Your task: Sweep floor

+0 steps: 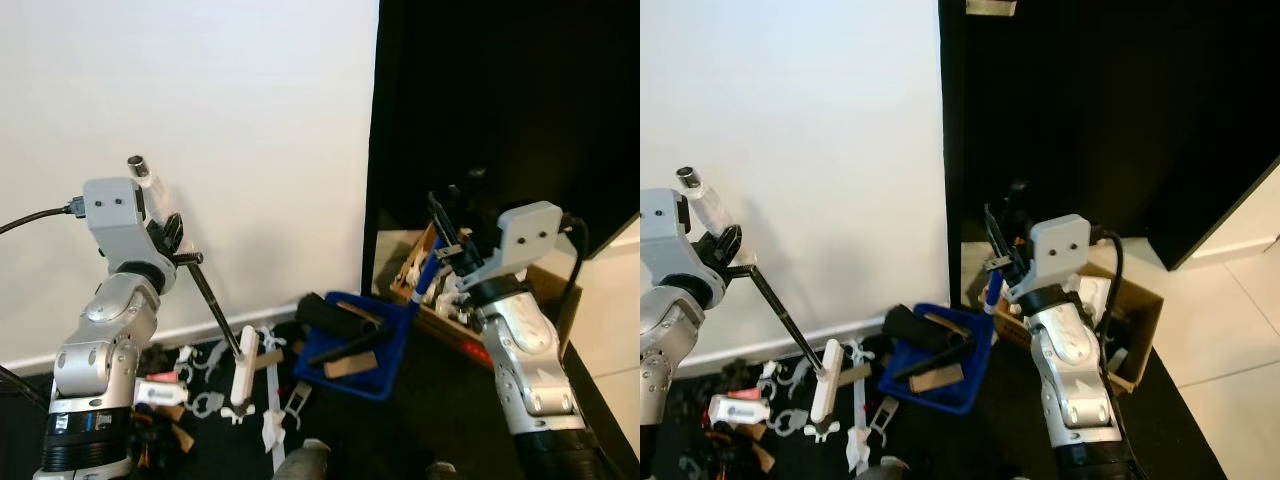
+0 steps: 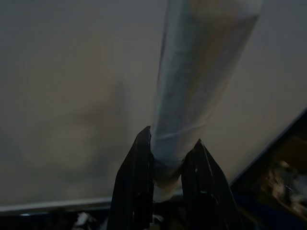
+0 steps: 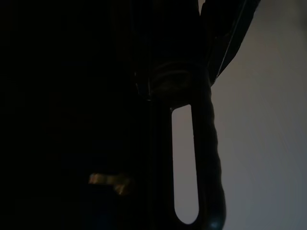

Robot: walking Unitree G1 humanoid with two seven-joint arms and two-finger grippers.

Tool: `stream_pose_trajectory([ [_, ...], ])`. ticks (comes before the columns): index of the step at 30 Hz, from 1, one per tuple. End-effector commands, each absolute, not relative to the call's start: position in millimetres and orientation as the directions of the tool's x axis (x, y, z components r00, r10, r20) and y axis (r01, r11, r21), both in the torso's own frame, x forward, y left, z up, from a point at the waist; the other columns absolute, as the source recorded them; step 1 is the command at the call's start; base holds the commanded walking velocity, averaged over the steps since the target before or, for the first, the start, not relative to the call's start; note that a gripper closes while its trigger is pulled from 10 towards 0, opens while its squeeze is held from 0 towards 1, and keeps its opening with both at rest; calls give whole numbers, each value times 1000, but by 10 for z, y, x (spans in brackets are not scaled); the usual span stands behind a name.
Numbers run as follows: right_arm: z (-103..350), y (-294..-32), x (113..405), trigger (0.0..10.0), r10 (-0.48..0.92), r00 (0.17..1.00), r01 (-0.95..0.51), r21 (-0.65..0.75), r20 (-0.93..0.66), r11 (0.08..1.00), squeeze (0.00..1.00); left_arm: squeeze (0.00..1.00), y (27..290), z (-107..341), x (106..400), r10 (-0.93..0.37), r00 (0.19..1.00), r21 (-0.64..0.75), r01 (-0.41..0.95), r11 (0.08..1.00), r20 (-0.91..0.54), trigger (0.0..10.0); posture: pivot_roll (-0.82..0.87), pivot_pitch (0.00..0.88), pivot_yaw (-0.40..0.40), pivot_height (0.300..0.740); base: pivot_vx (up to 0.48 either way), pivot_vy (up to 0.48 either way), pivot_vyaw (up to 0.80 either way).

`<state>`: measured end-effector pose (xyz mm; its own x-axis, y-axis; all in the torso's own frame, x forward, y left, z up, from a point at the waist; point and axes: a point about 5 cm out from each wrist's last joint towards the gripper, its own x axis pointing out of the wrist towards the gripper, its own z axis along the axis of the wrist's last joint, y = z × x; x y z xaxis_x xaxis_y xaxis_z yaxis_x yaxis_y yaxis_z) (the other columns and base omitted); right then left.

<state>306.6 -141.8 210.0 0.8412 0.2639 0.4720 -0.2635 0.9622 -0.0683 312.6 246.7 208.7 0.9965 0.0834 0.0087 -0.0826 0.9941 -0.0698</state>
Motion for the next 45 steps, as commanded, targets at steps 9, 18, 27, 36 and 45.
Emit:
stream_pose_trajectory([
  [9,2227,-1401,2960,10000,226,820,-293,46,526,955,0,0,2268,1959,3203,71,997,-130,-73,989,-21,10000,-25,98,126,740,0,0,0],
  [18,2172,-1438,3057,10000,230,852,-312,104,471,944,0,0,2030,1882,3215,30,1000,-14,-29,999,3,10000,-13,111,118,740,0,0,0],
  [27,2171,-1534,3113,10000,206,872,-288,127,444,949,0,0,1930,1799,3213,42,999,-26,-42,999,-19,10000,-14,119,107,740,0,0,0],
  [36,2295,-1658,3133,10000,204,856,-267,69,474,961,0,0,1866,1787,3196,12,1000,-60,-13,998,-14,10000,-15,127,108,740,0,0,0],
  [45,2076,-1533,3151,10000,345,850,-342,-82,397,936,0,0,2268,1704,3121,178,982,-17,-179,984,-64,10000,9,149,92,740,0,0,0],
])
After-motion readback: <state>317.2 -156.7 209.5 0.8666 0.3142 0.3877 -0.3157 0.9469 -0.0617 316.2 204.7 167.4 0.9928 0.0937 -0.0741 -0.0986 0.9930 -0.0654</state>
